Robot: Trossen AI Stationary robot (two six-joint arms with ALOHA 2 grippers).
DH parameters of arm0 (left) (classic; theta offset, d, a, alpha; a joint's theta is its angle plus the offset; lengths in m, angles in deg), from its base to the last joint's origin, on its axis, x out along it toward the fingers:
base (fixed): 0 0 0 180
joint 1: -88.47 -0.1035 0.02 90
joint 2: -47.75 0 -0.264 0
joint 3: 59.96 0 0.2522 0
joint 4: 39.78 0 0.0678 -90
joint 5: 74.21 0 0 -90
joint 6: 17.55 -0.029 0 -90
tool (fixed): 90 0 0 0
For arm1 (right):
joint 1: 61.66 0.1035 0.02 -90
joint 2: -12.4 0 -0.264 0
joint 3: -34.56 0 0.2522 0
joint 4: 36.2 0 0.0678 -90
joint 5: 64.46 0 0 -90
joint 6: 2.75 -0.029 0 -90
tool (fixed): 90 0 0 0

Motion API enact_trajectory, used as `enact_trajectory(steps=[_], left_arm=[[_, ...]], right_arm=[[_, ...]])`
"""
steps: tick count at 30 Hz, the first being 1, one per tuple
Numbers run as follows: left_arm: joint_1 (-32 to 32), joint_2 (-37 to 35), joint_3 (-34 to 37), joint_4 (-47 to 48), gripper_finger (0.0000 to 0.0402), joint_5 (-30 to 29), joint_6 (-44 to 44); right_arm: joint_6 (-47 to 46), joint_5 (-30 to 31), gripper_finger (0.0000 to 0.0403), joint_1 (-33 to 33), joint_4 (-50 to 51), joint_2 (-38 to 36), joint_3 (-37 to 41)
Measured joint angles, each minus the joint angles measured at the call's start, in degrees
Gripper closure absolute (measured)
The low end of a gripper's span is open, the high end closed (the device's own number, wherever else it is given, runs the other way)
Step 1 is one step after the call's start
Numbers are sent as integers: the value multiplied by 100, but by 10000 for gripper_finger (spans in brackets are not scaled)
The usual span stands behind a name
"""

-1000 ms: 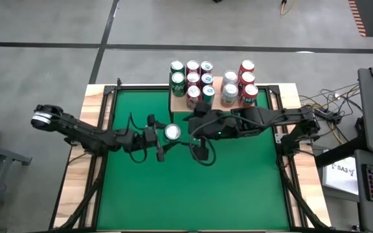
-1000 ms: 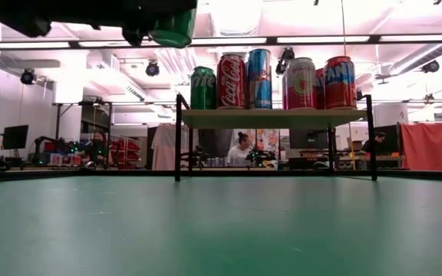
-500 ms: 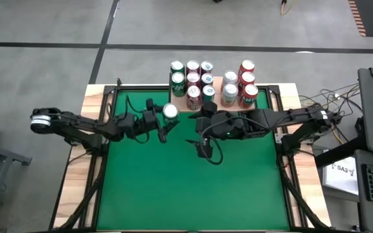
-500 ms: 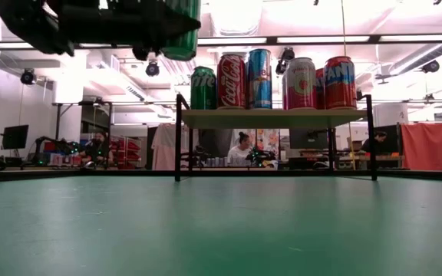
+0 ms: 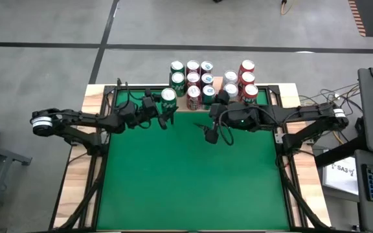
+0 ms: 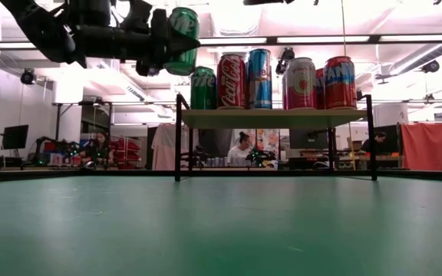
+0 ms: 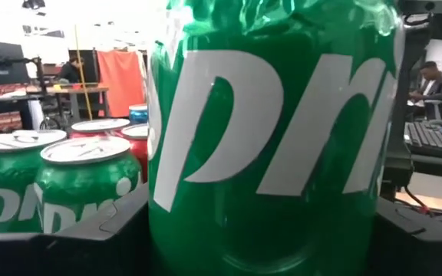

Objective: Place canned beverage on shelf
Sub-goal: Put the green soda can aligned with the green soda can on the shelf

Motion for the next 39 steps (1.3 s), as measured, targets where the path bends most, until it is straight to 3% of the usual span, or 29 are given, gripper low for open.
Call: enact_trajectory(steps=[11, 29, 39], left_arm=[[10, 601, 9, -310, 121, 2, 266], [-19, 1047, -193, -583, 118, -218, 127], [195, 1035, -240, -806, 117, -129, -49]], right_arm=[[115, -86, 19, 27, -1515, -265, 1111], [130, -68, 19, 27, -1519, -278, 1241], [573, -72, 19, -39, -3070, -269, 1573]])
